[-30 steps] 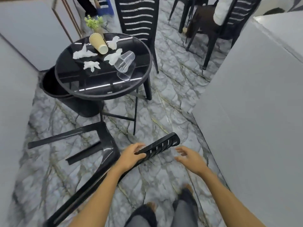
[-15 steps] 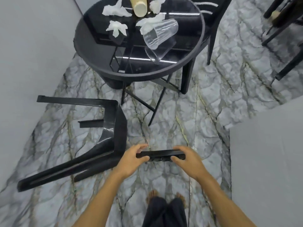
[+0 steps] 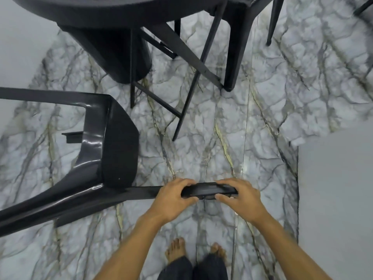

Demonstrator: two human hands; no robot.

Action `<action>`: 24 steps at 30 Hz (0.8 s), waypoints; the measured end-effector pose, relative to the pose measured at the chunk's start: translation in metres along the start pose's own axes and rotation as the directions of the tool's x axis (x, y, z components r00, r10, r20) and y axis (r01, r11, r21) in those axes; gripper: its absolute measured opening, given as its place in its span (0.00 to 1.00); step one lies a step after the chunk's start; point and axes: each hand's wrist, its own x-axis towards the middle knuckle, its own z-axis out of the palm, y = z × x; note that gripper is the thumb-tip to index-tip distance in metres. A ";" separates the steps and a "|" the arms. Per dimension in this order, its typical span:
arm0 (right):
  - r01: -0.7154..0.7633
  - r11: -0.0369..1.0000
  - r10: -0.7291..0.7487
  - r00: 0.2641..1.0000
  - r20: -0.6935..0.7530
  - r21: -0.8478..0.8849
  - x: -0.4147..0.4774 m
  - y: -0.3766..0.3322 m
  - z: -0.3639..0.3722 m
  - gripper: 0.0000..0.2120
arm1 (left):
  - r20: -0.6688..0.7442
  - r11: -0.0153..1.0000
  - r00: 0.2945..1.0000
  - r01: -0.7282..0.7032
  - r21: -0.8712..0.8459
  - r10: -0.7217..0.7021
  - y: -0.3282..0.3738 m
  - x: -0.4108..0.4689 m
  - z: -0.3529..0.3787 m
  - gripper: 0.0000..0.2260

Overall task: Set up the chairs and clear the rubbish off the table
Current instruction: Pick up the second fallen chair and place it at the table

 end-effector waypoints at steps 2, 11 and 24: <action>-0.002 0.997 0.002 1.000 0.001 0.081 0.002 0.010 0.002 0.15 | -0.012 1.000 1.000 -0.001 0.014 0.001 -0.001 0.008 0.004 0.21; -0.023 0.954 0.038 0.998 -0.046 0.298 0.011 0.023 0.006 0.18 | 0.145 0.998 0.989 -0.006 -0.057 0.015 0.011 0.040 0.019 0.21; 0.125 0.940 -0.077 0.984 -0.159 0.317 -0.037 -0.051 0.003 0.15 | 0.031 0.989 0.991 -0.128 -0.072 0.131 0.017 -0.018 -0.033 0.19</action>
